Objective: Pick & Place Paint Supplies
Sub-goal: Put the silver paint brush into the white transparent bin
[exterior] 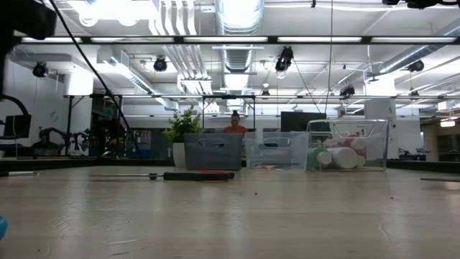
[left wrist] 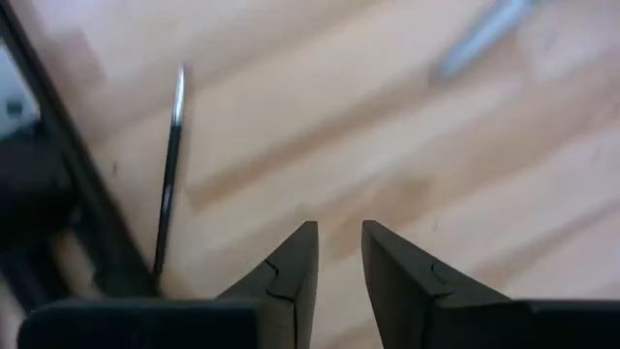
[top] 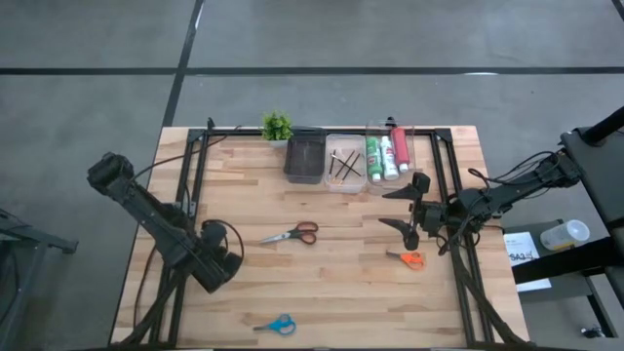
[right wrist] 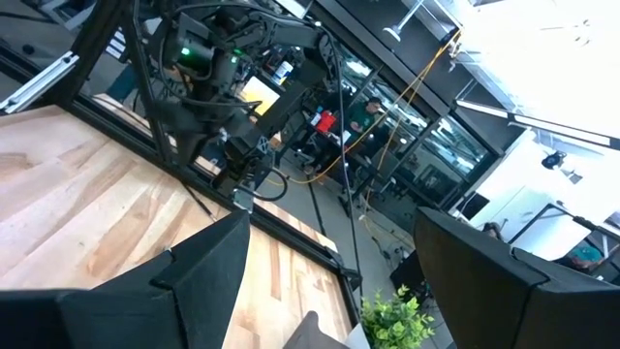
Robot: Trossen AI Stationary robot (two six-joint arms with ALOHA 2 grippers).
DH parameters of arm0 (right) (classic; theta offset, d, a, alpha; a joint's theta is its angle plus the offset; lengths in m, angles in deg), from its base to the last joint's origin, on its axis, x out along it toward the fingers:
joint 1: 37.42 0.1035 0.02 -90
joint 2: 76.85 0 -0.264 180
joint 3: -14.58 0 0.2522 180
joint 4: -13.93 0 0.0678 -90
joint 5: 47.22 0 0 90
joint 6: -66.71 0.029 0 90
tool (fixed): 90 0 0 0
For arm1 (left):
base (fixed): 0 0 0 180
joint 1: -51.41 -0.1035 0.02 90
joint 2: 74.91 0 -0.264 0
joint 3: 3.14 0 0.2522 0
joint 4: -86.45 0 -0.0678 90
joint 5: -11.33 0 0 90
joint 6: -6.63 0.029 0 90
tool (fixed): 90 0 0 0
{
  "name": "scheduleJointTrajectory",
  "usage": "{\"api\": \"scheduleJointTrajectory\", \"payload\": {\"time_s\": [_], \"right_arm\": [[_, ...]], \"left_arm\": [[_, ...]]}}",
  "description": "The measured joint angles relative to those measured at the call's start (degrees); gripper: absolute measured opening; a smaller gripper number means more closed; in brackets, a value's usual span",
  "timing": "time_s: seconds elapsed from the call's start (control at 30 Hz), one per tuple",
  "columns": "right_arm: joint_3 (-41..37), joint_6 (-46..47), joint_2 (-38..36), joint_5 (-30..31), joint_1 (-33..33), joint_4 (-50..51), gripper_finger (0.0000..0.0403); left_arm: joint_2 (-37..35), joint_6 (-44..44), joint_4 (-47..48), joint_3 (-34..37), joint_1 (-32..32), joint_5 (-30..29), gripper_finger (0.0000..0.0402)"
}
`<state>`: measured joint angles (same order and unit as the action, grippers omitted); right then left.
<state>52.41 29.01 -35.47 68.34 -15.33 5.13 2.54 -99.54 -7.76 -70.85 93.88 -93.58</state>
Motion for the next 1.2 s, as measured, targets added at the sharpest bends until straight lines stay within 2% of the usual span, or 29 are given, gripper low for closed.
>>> {"api": "scheduleJointTrajectory", "payload": {"time_s": [0.1,0.27,0.4,0.47,0.6,0.73,0.83,0.9,1.0,1.2], "right_arm": [[0.0,-0.21,0.02,0.0,0.0,0.01,0.0288],[0.01,-0.21,0.0,0.0,0.01,0.0,0.0288],[0.0,0.03,0.0,0.0,0.02,-0.01,0.0288],[0.02,-0.07,0.0,0.0,0.02,0.01,0.0288],[0.01,0.02,0.0,0.0,0.02,0.01,0.0288],[0.0,-0.23,0.0,0.0,0.0,0.01,0.0288],[0.02,0.05,0.0,0.0,0.0,-0.01,0.0288],[0.02,-0.07,0.01,0.0,0.01,0.01,0.0288],[0.01,-0.16,0.01,0.0,0.01,0.01,0.0288],[0.01,-0.2,0.01,0.0,0.02,0.01,0.0288]], "left_arm": [[0.0,-1.04,-0.23,0.58,-1.9,-5.14,0.0093],[0.0,0.27,-0.97,1.06,-4.67,-6.92,0.0093],[0.0,4.53,-1.49,1.07,-4.8,-12.48,0.0093],[0.0,3.95,-1.76,1.07,-4.8,-12.2,0.0093],[0.0,4.59,-1.55,1.07,-7.62,-6.49,0.0093],[0.35,12.25,-1.01,1.07,-15.63,6.39,0.0093],[1.21,12.23,2.81,1.69,-21.93,15.18,0.0093],[1.71,10.54,5.72,2.98,-24.66,16.64,0.0093],[2.66,7.17,6.41,6.17,-25.36,16.75,0.0093],[3.5,7.33,0.4,12.45,-25.36,16.66,0.0093]]}}
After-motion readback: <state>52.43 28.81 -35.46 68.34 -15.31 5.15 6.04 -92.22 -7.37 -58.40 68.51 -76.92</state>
